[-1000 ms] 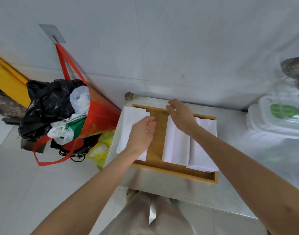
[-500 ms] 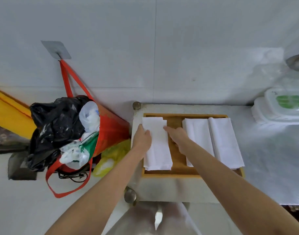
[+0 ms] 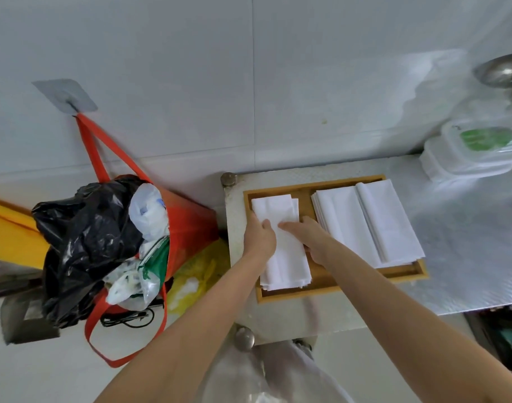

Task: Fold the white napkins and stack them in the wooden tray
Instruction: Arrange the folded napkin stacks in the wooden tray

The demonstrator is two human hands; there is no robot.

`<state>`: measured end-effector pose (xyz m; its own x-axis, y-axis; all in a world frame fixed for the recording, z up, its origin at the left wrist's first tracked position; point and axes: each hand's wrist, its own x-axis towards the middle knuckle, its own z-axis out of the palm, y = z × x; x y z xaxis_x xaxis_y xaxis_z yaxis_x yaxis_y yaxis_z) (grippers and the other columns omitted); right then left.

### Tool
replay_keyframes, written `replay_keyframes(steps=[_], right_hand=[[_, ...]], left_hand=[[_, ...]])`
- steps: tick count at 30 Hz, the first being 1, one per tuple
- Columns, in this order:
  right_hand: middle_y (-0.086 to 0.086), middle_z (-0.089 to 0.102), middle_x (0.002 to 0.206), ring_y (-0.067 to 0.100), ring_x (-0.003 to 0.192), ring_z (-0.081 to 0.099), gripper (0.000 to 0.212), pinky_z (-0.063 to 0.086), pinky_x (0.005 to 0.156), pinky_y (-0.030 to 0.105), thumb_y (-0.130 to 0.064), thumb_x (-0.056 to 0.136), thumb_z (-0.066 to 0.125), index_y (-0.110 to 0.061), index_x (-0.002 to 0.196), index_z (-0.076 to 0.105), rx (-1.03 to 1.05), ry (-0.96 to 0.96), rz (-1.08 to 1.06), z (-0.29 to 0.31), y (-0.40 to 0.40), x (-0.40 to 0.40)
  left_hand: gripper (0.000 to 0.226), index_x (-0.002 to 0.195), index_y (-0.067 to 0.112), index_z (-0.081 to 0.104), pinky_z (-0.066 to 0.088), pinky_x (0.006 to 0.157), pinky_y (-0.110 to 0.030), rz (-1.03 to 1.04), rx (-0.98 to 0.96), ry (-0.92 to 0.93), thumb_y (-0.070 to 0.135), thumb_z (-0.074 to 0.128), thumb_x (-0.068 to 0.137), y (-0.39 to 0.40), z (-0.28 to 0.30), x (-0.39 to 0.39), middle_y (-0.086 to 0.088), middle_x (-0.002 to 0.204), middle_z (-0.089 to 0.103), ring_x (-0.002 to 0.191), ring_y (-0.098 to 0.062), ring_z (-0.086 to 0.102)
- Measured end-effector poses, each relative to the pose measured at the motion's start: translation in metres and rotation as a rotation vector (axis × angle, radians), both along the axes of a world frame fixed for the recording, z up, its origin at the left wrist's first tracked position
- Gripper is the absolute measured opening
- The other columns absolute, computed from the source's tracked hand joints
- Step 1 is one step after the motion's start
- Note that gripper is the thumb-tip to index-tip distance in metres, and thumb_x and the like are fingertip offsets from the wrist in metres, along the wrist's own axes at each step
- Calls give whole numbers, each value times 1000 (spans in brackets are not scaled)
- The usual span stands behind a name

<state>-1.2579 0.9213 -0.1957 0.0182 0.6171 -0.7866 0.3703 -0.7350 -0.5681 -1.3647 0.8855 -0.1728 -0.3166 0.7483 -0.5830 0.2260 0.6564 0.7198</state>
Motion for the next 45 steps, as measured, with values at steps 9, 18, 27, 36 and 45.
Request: replay_keyframes(steps=[9,18,27,36,45], right_hand=[[5,64,111,22,98,63,23,54,82,40,-20,91,61,-18,113,55,157,199,120,13,-8,22],[10,61,124,18,114,59,39,51,95,31,3,97,44,-9,134,45,625,403,244,67,-1,31],[-1,55,121,4,109,56,77,51,80,14,7,75,69,-18,137,30,604,341,188,53,-4,36],[-5,52,127,5,118,52,92,49,93,22,-3,70,80,-20,141,24,629,310,308,60,9,43],[-8,51,121,-8,107,54,101,48,79,9,3,70,78,-22,145,15,612,346,415,57,21,47]], left_hand=[[64,147,19,33,35,109,-39,151,-34,-208,58,17,99,13,6,5,-7,145,44,128,-27,46],[81,142,27,33,50,96,-25,-120,571,-186,31,78,75,22,39,-13,9,125,58,114,-4,57],[100,139,32,33,50,87,-16,-89,569,-221,45,84,54,24,33,2,16,123,57,111,5,56],[116,150,35,8,44,100,-22,-144,594,-215,43,81,60,28,36,11,15,133,43,124,-2,47],[55,134,26,45,49,87,-19,-15,613,-304,36,64,83,30,35,10,6,123,56,113,-11,56]])
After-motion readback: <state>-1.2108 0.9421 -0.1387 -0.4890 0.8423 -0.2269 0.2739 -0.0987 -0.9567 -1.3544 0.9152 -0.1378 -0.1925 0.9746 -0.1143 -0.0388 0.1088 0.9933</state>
